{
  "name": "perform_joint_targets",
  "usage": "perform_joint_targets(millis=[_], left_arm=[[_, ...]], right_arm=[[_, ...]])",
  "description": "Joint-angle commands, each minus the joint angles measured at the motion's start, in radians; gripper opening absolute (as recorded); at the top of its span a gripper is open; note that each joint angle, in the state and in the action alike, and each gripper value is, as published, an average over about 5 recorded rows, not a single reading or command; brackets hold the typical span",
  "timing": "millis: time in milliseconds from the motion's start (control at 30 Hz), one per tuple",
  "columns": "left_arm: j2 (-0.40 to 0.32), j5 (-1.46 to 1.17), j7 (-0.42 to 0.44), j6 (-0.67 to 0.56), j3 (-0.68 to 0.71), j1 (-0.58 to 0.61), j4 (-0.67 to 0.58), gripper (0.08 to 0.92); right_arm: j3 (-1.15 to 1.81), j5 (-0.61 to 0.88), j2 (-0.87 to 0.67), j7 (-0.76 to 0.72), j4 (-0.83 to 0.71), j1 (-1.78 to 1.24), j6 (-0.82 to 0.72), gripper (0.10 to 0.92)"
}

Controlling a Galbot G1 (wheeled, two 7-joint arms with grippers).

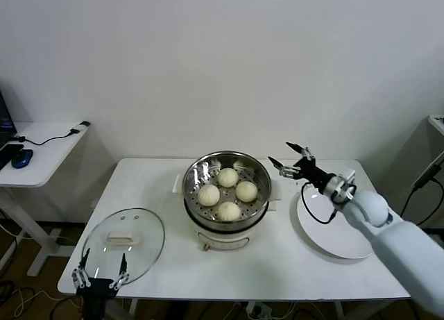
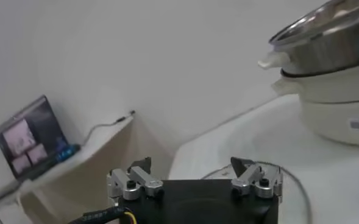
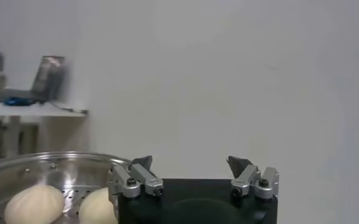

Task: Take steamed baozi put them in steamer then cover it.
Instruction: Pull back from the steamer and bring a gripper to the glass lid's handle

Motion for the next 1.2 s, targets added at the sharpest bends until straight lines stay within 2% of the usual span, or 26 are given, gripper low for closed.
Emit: perform_joint_targets(millis=[33, 167, 367, 600, 767, 1033, 1200], left_arm=[[0.010, 0.672, 0.036, 0.105, -0.028, -0.012, -0.057, 0.823], [0.035, 1.005, 0.078, 0.161, -0.003, -0.037, -0.055, 0.823], [0.067, 1.199, 0.035, 0.152, 0.049, -0.158, 0.086, 0.823], [0.089, 1.168, 0.048, 0.024, 0.014, -0.247, 0.284, 0.823], [0.100, 1.123, 0.041, 0.001, -0.006, -0.291, 0.373, 0.823], [0.122, 1.069, -0.045, -0.008, -0.010, -0.392, 0.473, 0.823], [0.140, 1.055, -0.056, -0.004, -0.011, -0.443, 0.520, 0.823]], right_arm=[[0.481, -0.109, 0.157, 0.058, 0.109, -0.488, -0.026, 0.823], [0.513, -0.122, 0.187, 0.061, 0.106, -0.524, -0.028, 0.823], [0.520, -0.139, 0.179, 0.070, 0.082, -0.537, -0.027, 0.823], [0.521, -0.183, 0.188, 0.061, 0.066, -0.553, -0.018, 0.823], [0.527, -0.196, 0.192, 0.058, 0.047, -0.557, -0.009, 0.823], [0.534, -0.207, 0.201, 0.048, 0.035, -0.569, 0.002, 0.823], [0.540, -0.213, 0.202, 0.041, 0.028, -0.572, 0.011, 0.823]])
